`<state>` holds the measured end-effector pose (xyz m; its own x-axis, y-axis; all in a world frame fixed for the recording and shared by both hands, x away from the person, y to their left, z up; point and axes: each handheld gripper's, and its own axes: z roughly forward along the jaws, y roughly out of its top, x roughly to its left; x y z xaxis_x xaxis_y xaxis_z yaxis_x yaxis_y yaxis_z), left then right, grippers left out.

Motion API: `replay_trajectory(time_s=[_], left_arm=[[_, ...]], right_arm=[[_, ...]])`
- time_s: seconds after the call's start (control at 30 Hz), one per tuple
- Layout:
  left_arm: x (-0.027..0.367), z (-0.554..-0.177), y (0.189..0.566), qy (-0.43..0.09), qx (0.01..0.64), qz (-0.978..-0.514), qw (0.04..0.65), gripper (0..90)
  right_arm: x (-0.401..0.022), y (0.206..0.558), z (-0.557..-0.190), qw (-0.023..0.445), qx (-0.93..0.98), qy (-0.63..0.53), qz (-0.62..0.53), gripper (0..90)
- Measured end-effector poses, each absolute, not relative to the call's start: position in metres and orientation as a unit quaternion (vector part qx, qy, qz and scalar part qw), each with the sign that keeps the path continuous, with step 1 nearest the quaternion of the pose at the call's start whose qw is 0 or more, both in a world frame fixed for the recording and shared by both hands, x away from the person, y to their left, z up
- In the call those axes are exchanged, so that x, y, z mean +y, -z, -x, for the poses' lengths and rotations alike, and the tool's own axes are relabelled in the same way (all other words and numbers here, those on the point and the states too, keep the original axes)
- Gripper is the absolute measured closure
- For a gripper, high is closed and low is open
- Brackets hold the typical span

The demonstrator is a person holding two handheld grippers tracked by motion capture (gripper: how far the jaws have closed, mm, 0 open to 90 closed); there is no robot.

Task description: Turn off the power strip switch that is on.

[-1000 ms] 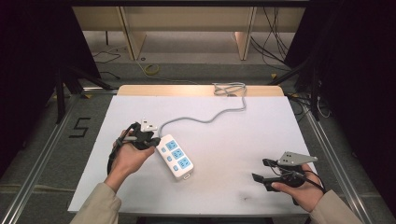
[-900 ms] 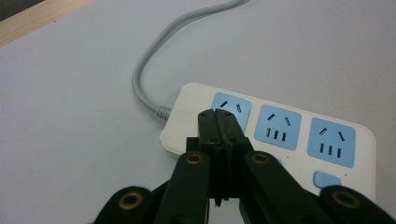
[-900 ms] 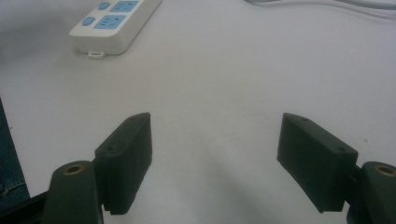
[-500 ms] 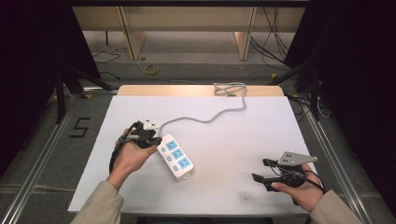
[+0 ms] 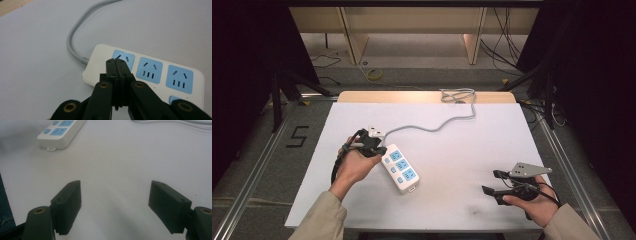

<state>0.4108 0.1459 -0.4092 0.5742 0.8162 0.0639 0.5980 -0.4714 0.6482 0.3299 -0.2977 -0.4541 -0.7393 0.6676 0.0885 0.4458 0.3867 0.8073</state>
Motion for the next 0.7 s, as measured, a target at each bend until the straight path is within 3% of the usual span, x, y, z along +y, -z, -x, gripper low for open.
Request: replay_trajectory(time_s=[0.7], left_arm=[[0.1403, -0.4183, 0.4143, -0.176, 0.422, -0.845, 0.279, 89.9]], right_arm=[[-0.2974, 0.4544, -0.3300, 0.126, 0.823, -0.440, -0.338, 26.9]])
